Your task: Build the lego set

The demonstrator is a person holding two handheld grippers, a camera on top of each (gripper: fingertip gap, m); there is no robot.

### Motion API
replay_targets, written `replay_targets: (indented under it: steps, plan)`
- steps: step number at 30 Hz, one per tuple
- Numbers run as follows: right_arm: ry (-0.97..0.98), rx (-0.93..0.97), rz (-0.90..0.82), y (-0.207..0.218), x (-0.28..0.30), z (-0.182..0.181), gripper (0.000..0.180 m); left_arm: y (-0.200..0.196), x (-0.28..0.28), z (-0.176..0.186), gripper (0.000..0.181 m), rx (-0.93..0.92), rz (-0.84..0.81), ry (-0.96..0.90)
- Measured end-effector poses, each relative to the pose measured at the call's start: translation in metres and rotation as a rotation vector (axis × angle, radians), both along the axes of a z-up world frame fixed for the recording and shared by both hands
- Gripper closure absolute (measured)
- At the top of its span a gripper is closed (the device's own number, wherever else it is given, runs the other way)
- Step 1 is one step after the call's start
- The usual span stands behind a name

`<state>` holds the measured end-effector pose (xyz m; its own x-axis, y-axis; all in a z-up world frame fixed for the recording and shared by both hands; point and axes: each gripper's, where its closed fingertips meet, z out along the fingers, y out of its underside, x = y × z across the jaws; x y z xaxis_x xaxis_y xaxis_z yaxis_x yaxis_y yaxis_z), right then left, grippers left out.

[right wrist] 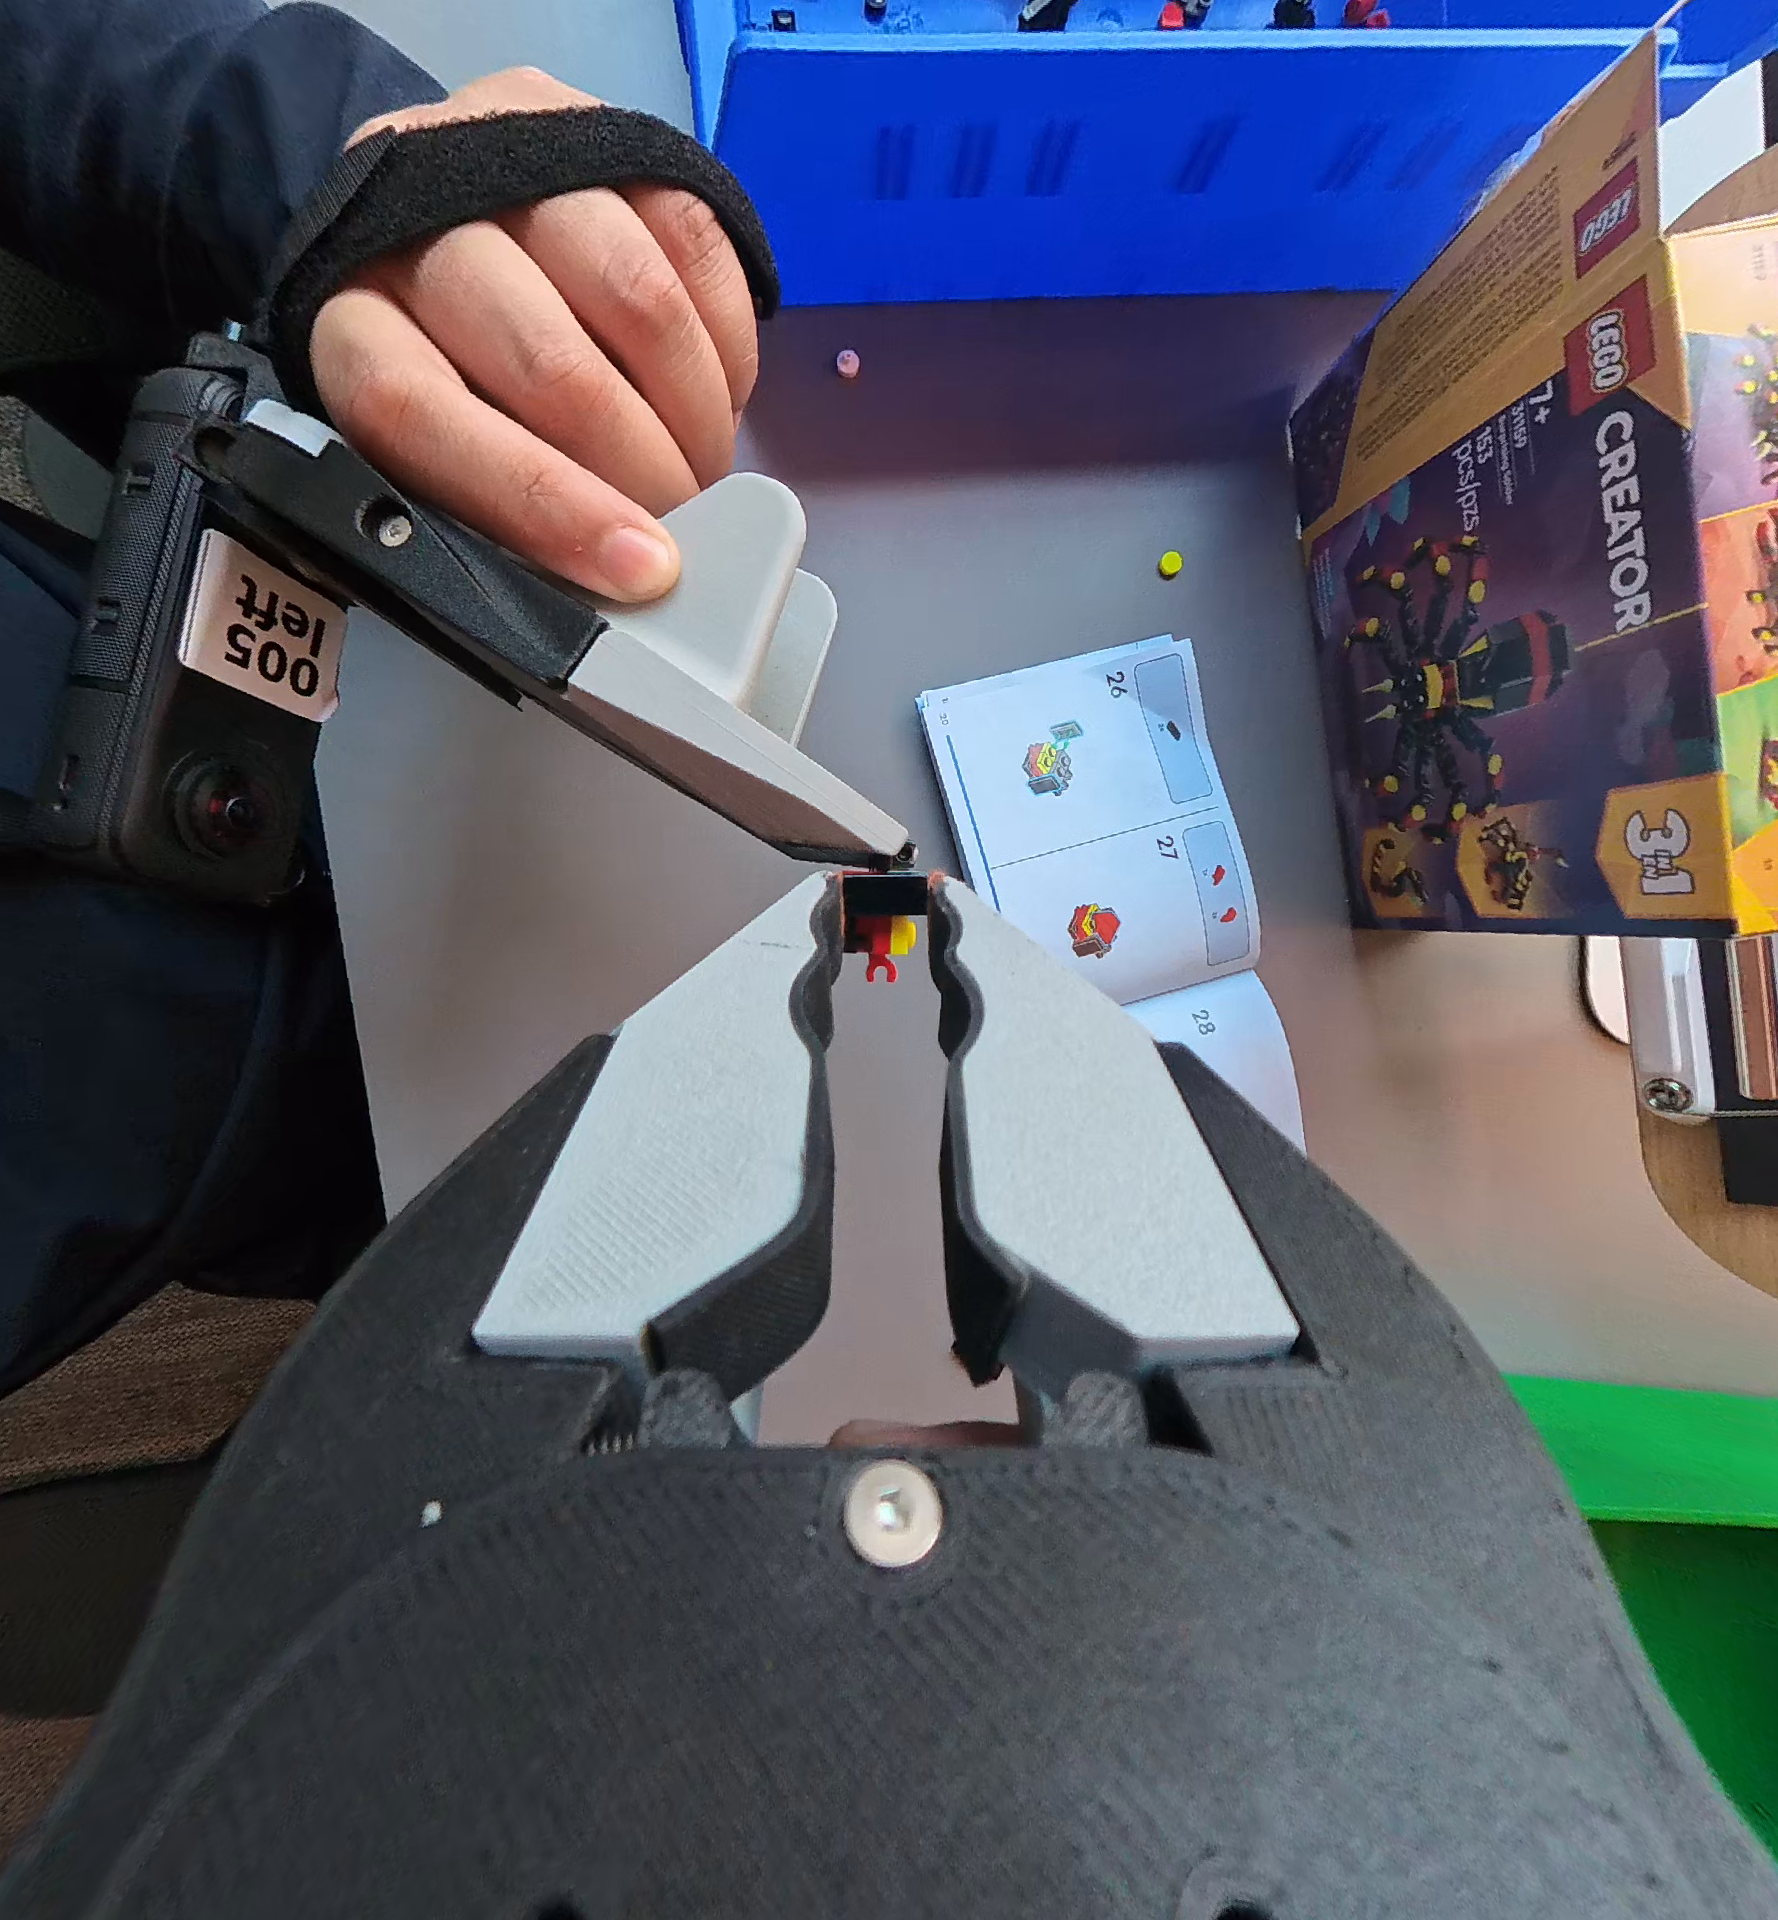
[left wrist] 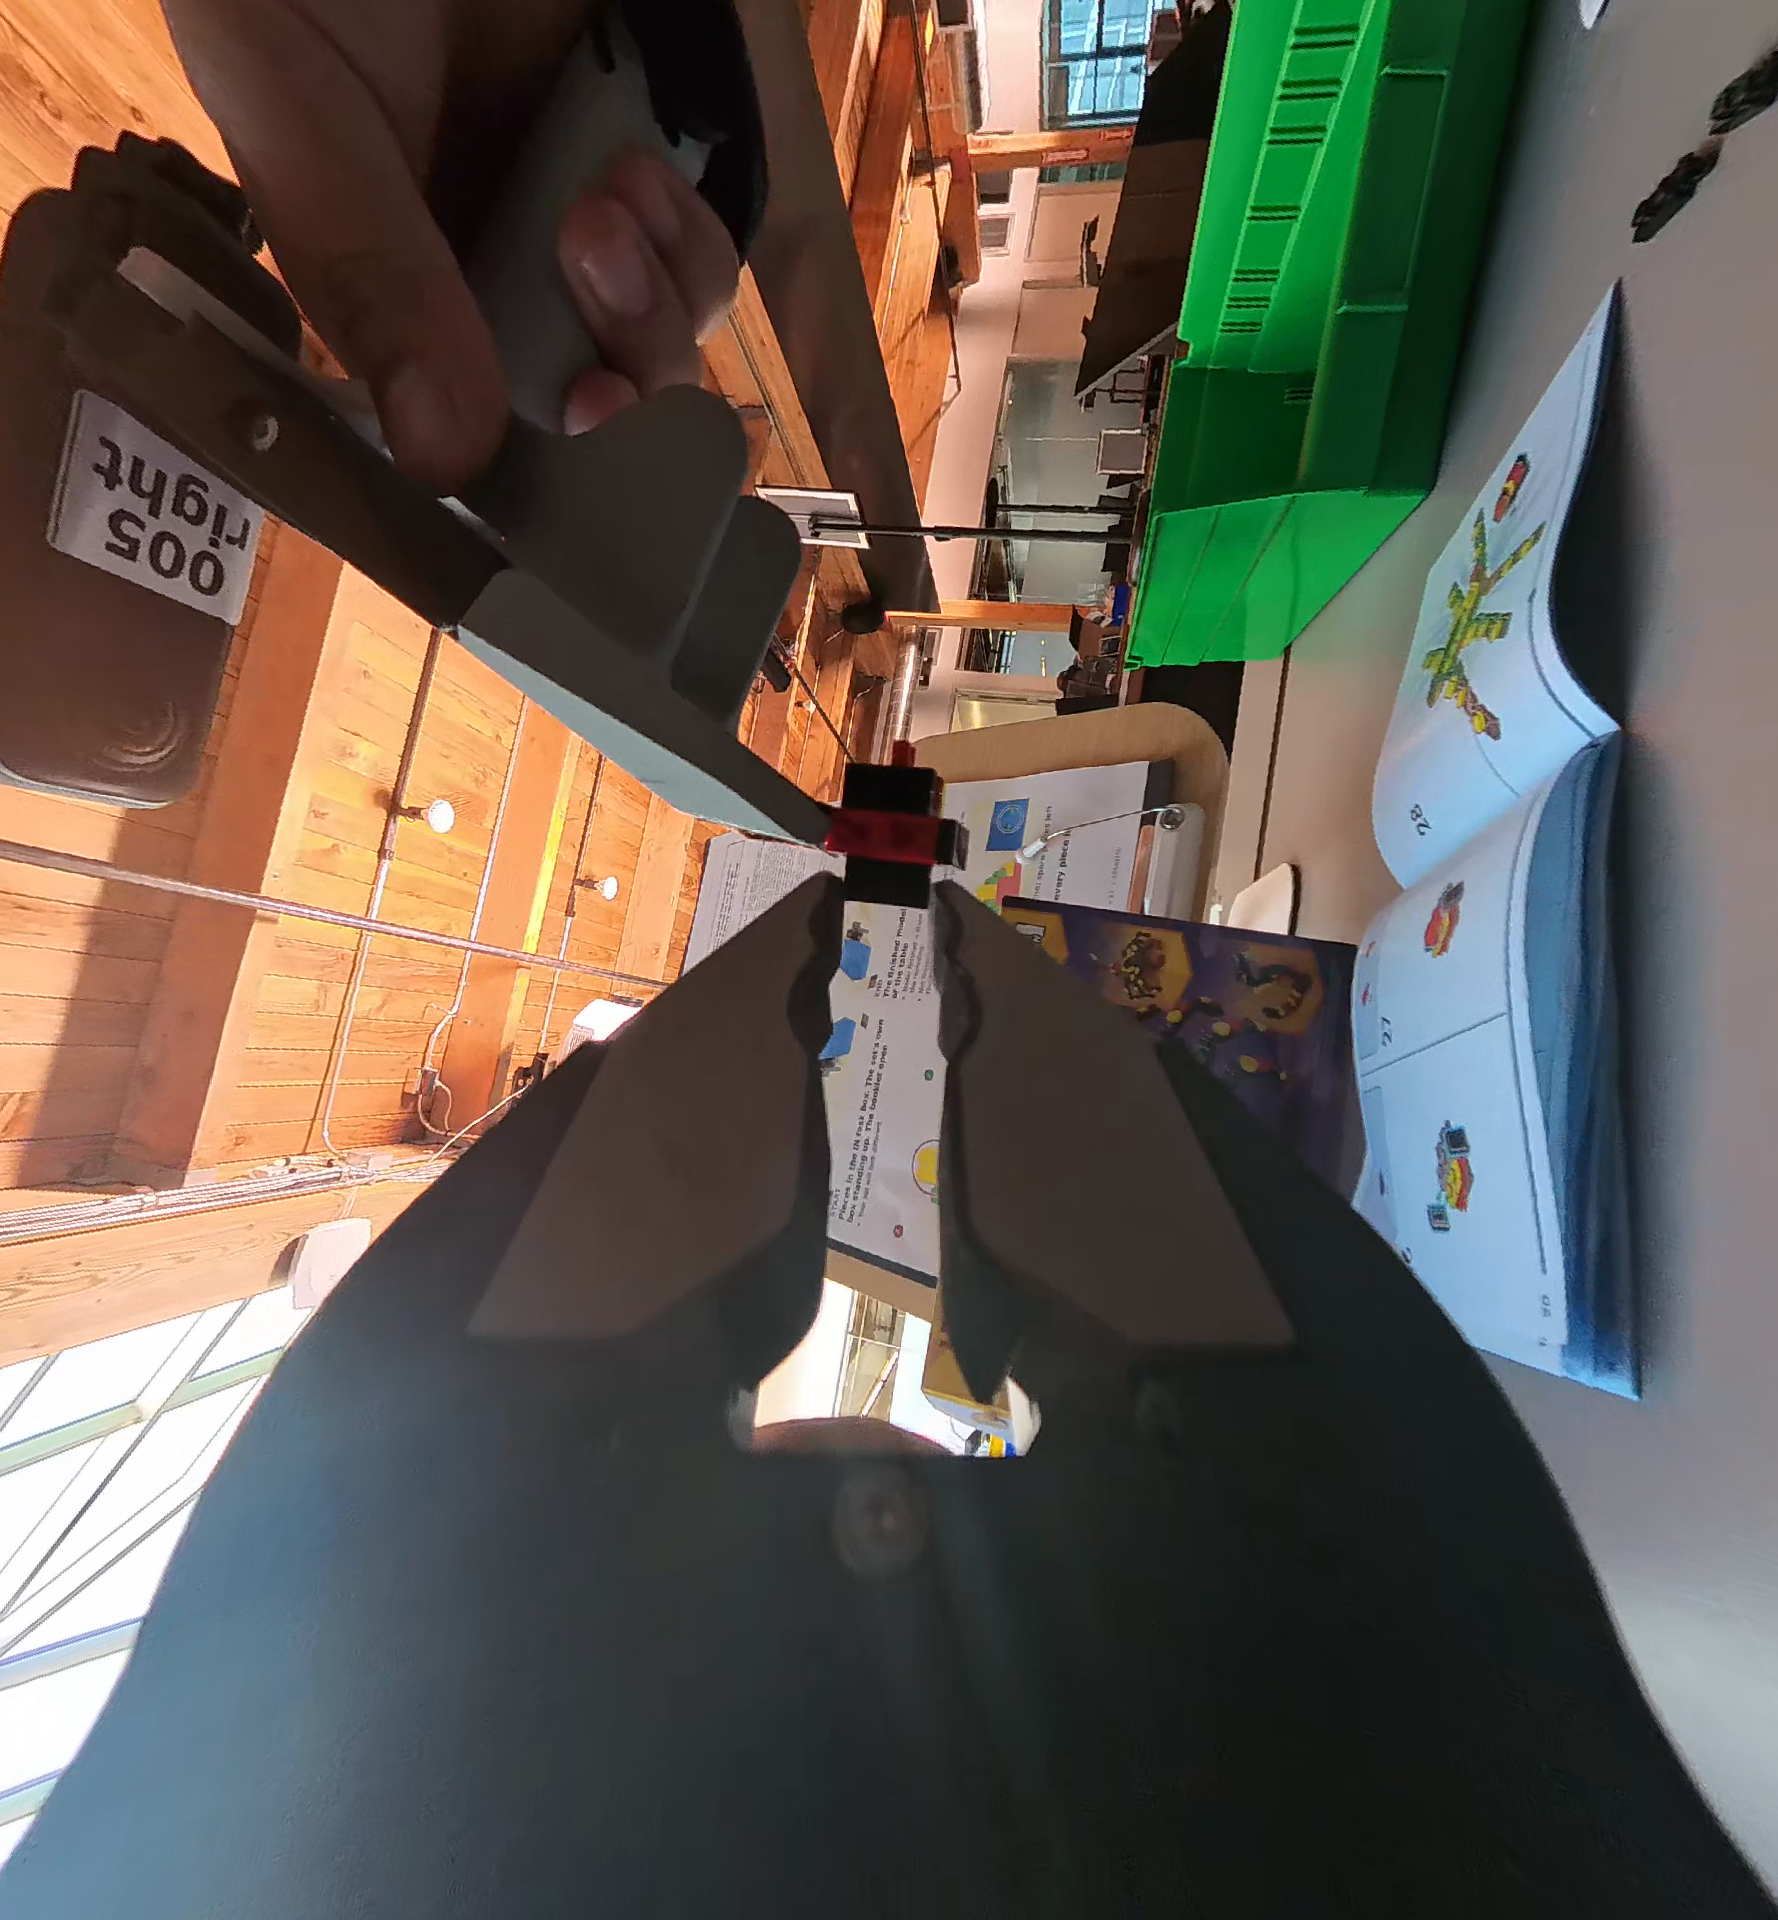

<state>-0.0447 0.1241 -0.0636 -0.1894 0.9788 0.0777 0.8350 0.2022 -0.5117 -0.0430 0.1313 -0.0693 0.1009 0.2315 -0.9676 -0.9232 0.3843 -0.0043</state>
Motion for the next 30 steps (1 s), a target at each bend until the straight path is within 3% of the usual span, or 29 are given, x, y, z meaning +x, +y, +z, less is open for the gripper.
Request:
replay_targets:
  steps: [1, 3, 4, 5, 9, 12, 19, 22, 25, 30]
  plan:
    - [-0.002, 0.001, 0.002, 0.0, 0.0, 0.0, 0.167, 0.0, 0.0, 0.0, 0.084, -0.001, -0.001, -0.003]
    - [-0.005, 0.004, 0.003, 0.0, 0.0, 0.001, 0.166, 0.0, 0.0, 0.001, 0.084, -0.004, -0.005, -0.01]
    - [-0.004, 0.006, 0.003, 0.0, -0.001, 0.001, 0.166, -0.001, 0.0, 0.001, 0.075, -0.004, -0.006, -0.013]
    - [-0.003, 0.007, 0.003, 0.0, -0.001, 0.002, 0.166, -0.001, 0.0, 0.001, 0.084, -0.006, -0.007, -0.017]
    - [0.005, 0.005, 0.003, -0.001, -0.002, 0.003, 0.163, 0.0, -0.001, 0.002, 0.168, -0.013, -0.011, -0.031]
    - [0.017, 0.003, 0.001, 0.0, -0.004, 0.004, 0.16, -0.001, -0.001, 0.002, 0.168, -0.017, -0.013, -0.035]
    - [0.164, 0.046, 0.052, -0.004, 0.004, 0.019, 0.142, 0.0, -0.005, 0.004, 0.005, -0.029, -0.014, -0.06]
    - [0.288, 0.134, 0.089, -0.01, 0.011, 0.017, 0.115, 0.0, -0.007, 0.006, 0.082, -0.036, -0.017, -0.078]
    - [0.372, 0.316, 0.081, -0.006, 0.016, 0.011, 0.109, 0.0, -0.007, 0.008, 0.167, -0.045, -0.025, -0.093]
    - [0.412, 0.735, 0.125, -0.004, 0.017, 0.013, 0.132, -0.004, -0.004, 0.012, 0.167, -0.047, -0.04, -0.107]
